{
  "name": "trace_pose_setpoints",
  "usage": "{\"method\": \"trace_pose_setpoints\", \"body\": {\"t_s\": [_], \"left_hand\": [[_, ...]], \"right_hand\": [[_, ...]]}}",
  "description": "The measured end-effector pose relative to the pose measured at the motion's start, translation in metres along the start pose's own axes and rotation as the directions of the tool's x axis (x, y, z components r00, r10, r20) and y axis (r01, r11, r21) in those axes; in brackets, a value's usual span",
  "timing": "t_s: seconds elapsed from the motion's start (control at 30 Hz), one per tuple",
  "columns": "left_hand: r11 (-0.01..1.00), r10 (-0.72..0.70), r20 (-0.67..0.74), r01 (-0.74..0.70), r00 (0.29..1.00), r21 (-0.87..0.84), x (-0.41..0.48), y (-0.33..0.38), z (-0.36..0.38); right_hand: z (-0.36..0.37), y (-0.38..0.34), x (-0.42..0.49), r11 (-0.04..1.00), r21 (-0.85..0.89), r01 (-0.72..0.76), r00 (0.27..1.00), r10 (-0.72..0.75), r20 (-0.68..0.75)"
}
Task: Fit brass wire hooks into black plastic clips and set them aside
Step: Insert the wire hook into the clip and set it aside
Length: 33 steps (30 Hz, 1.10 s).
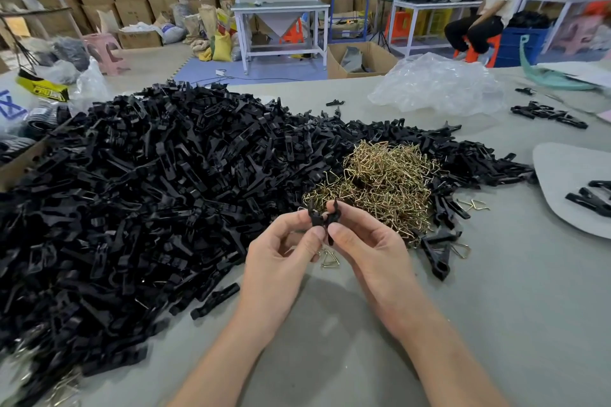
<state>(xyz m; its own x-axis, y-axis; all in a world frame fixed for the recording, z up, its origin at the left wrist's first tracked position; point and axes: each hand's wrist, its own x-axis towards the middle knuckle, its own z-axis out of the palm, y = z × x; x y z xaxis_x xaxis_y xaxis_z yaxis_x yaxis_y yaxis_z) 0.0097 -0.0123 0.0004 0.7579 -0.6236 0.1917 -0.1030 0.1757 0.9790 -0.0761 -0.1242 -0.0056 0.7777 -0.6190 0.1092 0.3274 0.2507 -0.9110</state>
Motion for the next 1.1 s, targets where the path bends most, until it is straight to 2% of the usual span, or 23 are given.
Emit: {"method": "trace_pose_setpoints", "body": {"t_s": [0.53,0.73,0.83,0.93,1.1], "left_hand": [[0.997,0.016,-0.019,-0.015,1.000,0.077,-0.0011,-0.0014,0.0007],[0.979,0.100,-0.053,-0.089,0.994,0.184,-0.0049,-0.0050,0.0034],[0.908,0.233,-0.016,-0.212,0.972,0.362,-0.0047,-0.0078,0.0033],[0.777,0.327,0.062,-0.306,0.943,0.550,-0.0050,-0.0073,0.0034],[0.662,0.341,0.133,-0.338,0.930,0.669,-0.0070,-0.0087,0.0025]], "right_hand": [[0.0012,-0.0005,-0.0029,1.000,-0.028,0.013,1.000,-0.013,-0.008],[0.0013,-0.0003,-0.0032,0.999,-0.052,0.003,1.000,-0.004,-0.015],[0.0000,-0.0013,-0.0039,0.998,-0.058,-0.013,1.000,0.012,-0.026],[-0.0015,-0.0027,-0.0046,0.997,-0.063,-0.038,0.999,0.036,-0.037],[-0.0020,-0.0029,-0.0040,0.992,-0.091,-0.089,0.996,0.087,-0.026]]}}
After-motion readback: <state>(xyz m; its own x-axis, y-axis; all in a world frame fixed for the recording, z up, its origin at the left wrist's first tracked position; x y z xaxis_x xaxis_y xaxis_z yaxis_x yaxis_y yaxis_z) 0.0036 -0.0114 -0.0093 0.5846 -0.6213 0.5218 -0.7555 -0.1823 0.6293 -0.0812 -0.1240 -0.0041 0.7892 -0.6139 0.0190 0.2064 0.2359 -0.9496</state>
